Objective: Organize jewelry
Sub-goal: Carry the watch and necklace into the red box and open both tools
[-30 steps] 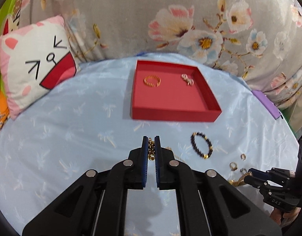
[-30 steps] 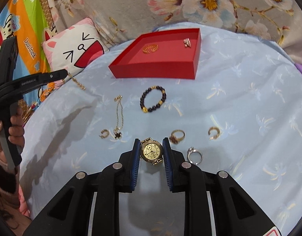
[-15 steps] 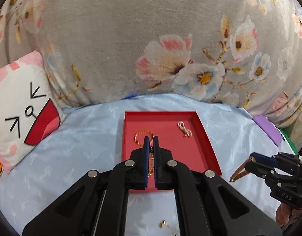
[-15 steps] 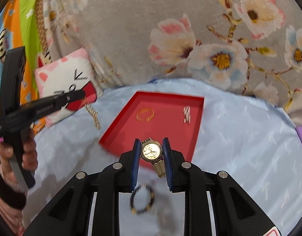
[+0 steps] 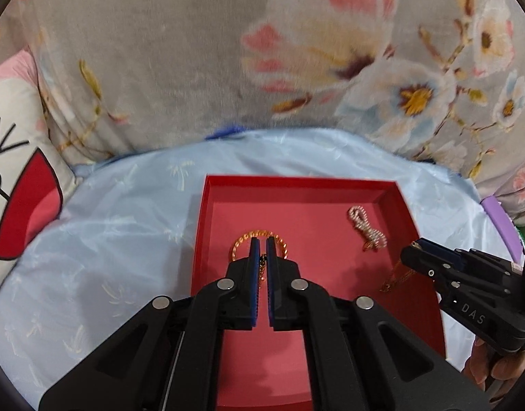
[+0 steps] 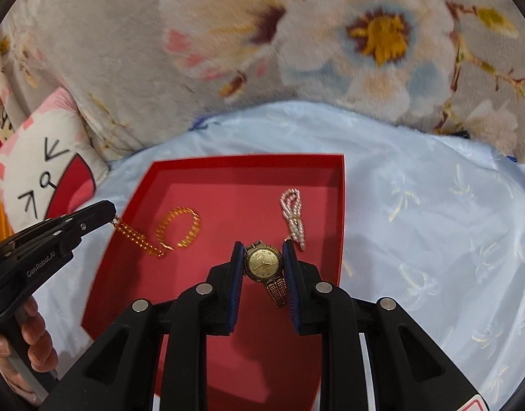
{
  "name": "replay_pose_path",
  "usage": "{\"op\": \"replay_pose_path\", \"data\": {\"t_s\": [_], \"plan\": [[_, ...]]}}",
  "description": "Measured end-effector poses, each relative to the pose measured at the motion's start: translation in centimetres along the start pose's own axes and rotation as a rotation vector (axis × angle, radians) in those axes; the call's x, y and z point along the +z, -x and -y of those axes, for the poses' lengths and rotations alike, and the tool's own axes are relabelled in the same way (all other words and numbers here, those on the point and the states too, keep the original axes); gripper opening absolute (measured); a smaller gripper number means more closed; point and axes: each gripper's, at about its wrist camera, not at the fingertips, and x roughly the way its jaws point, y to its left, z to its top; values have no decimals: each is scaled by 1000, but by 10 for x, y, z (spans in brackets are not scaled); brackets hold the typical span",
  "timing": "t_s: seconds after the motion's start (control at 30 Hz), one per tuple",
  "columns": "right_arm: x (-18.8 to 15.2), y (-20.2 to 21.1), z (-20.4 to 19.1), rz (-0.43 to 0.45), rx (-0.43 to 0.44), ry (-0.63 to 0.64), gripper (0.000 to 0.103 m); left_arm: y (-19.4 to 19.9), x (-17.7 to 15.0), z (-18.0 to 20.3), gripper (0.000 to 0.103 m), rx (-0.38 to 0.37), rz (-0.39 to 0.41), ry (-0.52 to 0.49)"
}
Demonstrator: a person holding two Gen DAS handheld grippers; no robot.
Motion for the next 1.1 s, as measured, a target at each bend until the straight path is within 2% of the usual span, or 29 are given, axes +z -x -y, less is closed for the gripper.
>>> {"op": "replay_pose_path", "data": {"t_s": [0.17, 0.27, 0.3, 0.37, 0.4, 0.43, 0.5, 0.63, 0.73, 0.83, 1.1], "plan": [[-13, -13, 2, -48, -32, 19, 22, -21, -16, -4, 3, 9, -50, -1], [-17, -11, 6, -38, -32, 11, 22, -25, -22, -5, 4, 15, -59, 7], [-18, -9, 7, -33, -30, 9, 23, -25, -22, -5, 11, 21, -58, 11], [-18, -1, 8, -18, -22, 4, 24, -21, -24, -7, 31, 27, -48, 21], [-18, 4, 9, -10, -14, 3, 26, -18, -23, -7, 48, 33, -41, 26], [-19, 10, 9, 0, -12, 3, 27, -12, -24, -7, 56, 41, -22, 29], [-20, 27, 8, 26, -15, 11, 29, -1, -24, -7, 61, 53, 1, 27], [-31, 63, 11, 61, 16, 3, 37, 32, -29, -6, 65, 44, 39, 24], [-54, 94, 12, 77, 15, 20, 40, 62, -45, -5, 67, 53, 56, 13], [-86, 119, 13, 75, 6, 48, 42, 84, -70, -5, 74, 57, 48, 1], [-178, 157, 17, 41, -61, 99, 44, 118, -155, 2, 74, 66, -31, -19]]}}
